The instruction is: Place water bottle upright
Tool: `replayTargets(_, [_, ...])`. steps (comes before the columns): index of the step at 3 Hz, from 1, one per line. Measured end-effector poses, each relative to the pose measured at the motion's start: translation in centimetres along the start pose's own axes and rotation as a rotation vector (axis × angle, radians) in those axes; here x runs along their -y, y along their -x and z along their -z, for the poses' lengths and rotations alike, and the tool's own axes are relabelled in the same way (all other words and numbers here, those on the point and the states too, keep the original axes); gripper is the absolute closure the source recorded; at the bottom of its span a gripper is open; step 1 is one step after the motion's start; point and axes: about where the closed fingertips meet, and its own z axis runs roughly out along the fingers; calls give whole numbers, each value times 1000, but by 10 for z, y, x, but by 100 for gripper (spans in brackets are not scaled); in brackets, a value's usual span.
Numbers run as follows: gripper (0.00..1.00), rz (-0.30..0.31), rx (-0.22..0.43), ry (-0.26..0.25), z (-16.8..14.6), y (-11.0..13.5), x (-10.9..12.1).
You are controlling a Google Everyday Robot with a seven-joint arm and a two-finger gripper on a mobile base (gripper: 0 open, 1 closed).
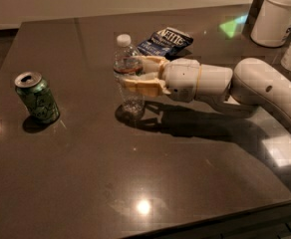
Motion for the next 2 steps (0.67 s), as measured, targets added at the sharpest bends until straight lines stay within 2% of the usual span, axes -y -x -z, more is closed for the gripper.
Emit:
replayTargets(1, [15,1,0,4,-2,1,-1])
replayTargets(2, [0,2,1,9,-4,2,-3])
